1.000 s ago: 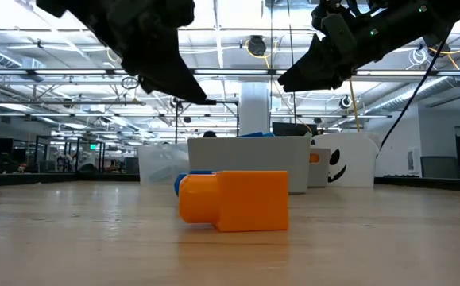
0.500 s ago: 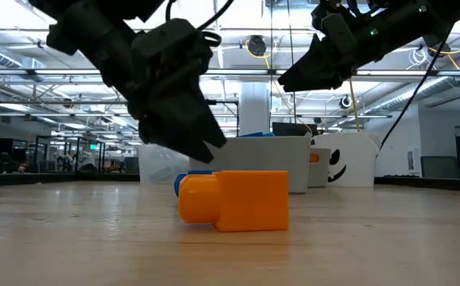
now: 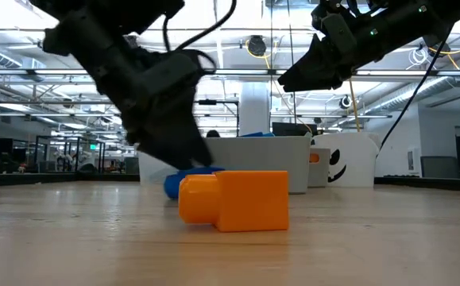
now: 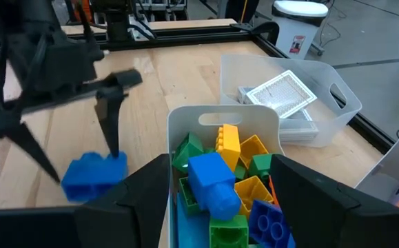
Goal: Pick & Place Toys
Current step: Put the blue game piece into the bottom gray bin
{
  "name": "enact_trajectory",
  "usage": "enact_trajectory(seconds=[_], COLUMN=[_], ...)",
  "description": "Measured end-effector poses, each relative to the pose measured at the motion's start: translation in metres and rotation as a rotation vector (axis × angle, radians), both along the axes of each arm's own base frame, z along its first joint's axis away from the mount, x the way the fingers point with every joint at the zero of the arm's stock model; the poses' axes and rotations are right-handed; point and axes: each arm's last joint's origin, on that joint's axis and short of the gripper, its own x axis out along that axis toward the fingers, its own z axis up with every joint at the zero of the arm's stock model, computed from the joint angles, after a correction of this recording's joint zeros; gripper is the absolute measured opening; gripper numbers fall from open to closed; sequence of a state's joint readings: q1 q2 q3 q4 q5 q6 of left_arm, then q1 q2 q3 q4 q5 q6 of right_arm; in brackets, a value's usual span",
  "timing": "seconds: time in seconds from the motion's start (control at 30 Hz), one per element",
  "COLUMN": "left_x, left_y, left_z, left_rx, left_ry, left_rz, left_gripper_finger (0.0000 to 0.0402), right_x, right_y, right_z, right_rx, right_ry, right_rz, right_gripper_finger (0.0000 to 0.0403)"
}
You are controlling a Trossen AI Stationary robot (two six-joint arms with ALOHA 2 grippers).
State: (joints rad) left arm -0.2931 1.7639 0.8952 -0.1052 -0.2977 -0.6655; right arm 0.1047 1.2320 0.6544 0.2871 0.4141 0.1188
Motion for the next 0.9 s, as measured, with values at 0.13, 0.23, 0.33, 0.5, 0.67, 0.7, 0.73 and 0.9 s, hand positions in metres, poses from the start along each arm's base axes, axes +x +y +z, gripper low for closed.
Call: enact_trajectory(seconds=[0.13,0.23,0.33,0.5,0.67,0.7,0.73,0.9], left_x=[-0.012,-0.024,-0.036,-0.051,-0.046,-0.043,-0.040,-0.028], left_y=[-0.001,-0.003,-0.003,0.000,-0.002,-0.003,-0.003,-0.007], left_z=[0.015,0.027,0.036,0.044,0.042,0.040,0.038,0.021], left_rx=[0.006,-0.008,-0.026,-0.123,-0.208,-0.215,-0.218,-0.230], left_ry=[0.036,0.067,0.116,0.154,0.108,0.085,0.073,0.071], left_rz=[-0.010,-0.020,0.014,0.214,0.329,0.337,0.337,0.339], left_gripper_finger=[0.0320,0.0321,0.0321,0.0321,0.0321,0.0321,0.0321,0.0321], right_x=[0.000,0.000,0.000,0.000,0.000,0.000,0.000,0.001], right_y=[0.000,0.000,0.000,0.000,0.000,0.000,0.000,0.000], right_z=[0.000,0.000,0.000,0.000,0.000,0.000,0.000,0.002], right_rx=[0.000,0.000,0.000,0.000,0.000,0.000,0.000,0.002], right_ry=[0.000,0.000,0.000,0.000,0.000,-0.001,-0.001,-0.017], right_rz=[0.000,0.000,0.000,0.000,0.000,0.000,0.000,0.000], right_gripper_finger=[0.0226,0.0226,0.0226,0.0226,0.0226,0.0226,0.0226,0.0226])
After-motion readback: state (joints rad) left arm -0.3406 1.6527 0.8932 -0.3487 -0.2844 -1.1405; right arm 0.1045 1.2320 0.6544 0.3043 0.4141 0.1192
